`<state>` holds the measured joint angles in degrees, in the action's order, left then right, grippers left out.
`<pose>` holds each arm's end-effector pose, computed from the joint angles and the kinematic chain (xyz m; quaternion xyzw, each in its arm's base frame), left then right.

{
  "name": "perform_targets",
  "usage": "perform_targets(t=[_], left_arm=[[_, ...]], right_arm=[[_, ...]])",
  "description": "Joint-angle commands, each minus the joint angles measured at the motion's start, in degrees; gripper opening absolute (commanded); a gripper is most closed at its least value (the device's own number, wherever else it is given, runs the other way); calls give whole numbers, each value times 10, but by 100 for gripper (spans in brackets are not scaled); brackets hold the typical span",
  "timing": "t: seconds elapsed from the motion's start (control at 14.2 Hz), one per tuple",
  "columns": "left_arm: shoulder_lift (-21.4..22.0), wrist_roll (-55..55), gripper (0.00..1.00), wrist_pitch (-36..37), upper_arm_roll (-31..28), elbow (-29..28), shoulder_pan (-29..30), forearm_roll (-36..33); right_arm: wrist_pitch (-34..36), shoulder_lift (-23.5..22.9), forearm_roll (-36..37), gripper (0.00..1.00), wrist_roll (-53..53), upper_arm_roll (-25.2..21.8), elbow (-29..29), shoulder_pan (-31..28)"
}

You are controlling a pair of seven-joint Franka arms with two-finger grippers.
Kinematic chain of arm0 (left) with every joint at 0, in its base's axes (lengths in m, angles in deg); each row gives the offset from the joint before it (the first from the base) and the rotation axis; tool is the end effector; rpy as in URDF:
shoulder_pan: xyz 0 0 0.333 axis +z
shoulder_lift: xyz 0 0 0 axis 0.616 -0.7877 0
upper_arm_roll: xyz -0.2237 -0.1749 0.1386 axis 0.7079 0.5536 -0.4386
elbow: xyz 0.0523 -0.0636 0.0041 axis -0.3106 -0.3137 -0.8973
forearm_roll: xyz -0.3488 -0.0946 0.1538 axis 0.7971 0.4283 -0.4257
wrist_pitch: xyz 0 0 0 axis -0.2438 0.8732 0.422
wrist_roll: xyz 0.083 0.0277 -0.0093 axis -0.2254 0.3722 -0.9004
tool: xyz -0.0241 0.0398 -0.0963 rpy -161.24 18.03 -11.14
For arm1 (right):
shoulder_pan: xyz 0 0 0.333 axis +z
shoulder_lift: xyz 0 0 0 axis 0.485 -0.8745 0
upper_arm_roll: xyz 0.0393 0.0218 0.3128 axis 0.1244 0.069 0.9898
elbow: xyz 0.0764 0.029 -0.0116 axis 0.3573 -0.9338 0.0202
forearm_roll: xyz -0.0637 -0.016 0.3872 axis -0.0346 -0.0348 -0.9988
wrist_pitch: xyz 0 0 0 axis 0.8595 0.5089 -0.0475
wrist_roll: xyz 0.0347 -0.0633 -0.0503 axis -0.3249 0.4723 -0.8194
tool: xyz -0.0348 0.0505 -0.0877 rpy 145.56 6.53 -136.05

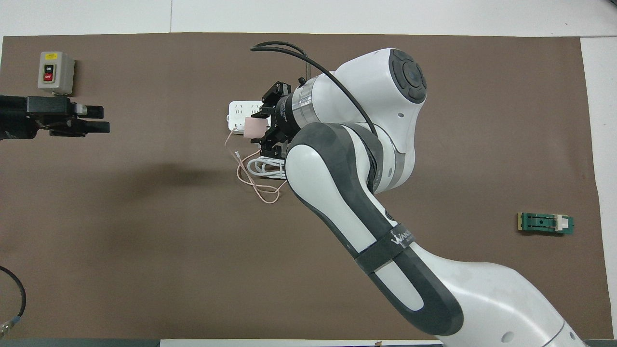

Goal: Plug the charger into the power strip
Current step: 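Reach the left gripper toward the charger held by the right gripper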

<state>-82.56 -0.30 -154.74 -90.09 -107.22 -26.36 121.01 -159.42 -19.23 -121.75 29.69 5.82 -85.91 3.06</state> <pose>0.6161 0.0541 0.4272 0.8196 -0.0045 0.0005 0.5729 0.6149 0.3884 0.4675 -0.6529 0.6783 0.2328 0.2438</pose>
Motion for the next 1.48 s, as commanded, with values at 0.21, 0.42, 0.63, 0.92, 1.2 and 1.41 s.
perform_targets(t=[0.21, 0.42, 0.63, 0.92, 1.2, 1.41], left_arm=[[-2, 52, 100, 21, 17, -105, -36, 147], [2, 48, 100, -8, 19, -111, -78, 179], [2, 7, 100, -17, 20, -116, -98, 202], [2, -8, 100, -46, 19, -118, -139, 207], [-1, -5, 100, -88, 20, -119, -172, 235], [-1, -1, 100, -90, 21, -119, -178, 247]], right_arm=[[10, 3, -10, 0, -1, -1, -4, 1], [10, 3, -10, 0, -2, 0, -4, 9], [10, 3, -10, 0, -2, 0, -4, 9], [10, 3, -10, 0, -6, 0, -3, 9], [10, 3, -11, 0, -6, 0, -3, 9], [10, 3, -11, 0, -6, 0, -3, 9]])
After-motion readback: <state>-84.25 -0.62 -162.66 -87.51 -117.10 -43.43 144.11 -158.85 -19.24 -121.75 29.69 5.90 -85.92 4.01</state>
